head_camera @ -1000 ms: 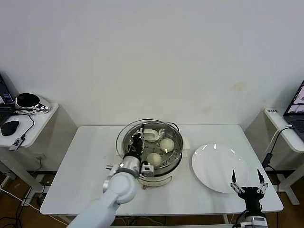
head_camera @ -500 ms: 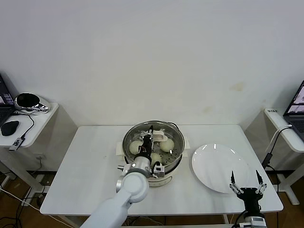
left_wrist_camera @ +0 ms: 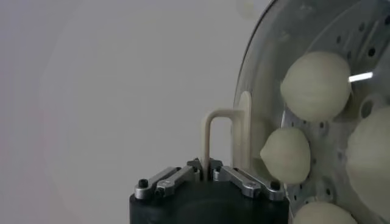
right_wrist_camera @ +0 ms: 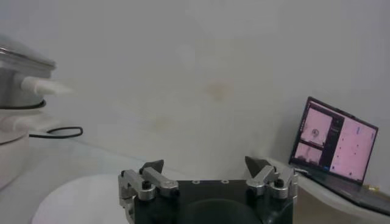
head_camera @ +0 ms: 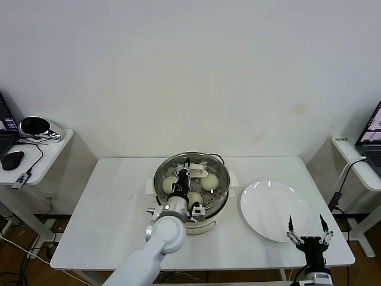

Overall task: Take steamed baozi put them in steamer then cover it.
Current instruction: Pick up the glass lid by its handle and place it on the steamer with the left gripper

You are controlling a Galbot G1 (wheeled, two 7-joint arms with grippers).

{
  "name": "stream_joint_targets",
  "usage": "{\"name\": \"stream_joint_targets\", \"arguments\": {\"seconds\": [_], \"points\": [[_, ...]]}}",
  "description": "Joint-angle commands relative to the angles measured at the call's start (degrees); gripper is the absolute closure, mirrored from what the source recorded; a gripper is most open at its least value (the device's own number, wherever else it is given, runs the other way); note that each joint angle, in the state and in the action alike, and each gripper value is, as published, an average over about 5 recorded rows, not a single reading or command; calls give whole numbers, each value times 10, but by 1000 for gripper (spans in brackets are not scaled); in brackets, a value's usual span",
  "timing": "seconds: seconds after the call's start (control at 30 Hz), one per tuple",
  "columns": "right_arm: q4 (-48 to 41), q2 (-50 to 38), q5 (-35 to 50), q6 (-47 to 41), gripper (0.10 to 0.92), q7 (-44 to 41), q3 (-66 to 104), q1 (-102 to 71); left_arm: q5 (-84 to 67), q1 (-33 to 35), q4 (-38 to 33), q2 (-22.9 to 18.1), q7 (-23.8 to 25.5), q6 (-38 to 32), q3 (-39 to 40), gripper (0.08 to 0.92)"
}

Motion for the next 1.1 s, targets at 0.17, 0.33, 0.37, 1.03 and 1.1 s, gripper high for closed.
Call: {"name": "stream_joint_targets", "arguments": {"seconds": [0.17,0.33,0.37,1.03,1.1], "points": [[-1,0,-1,1,203,-1,0,-1,3,2,8,-10,-6,0,-1,855],[-3,0,-1,1,203,-1,0,-1,-1,8,3,-8,-13,-1,-4,847],[-3,0,-1,1,203,-1,-1,0,-1,10,0,-8,-14,-1,-5,831],[-9,-1,-3,1,203,-1,-7,1,-312,274,-320,138,-138,-57,-128,271],[-8,-2,-3,2,203,-2,-9,0,-433,332,-342,145,-201,-85,-179,219]]}}
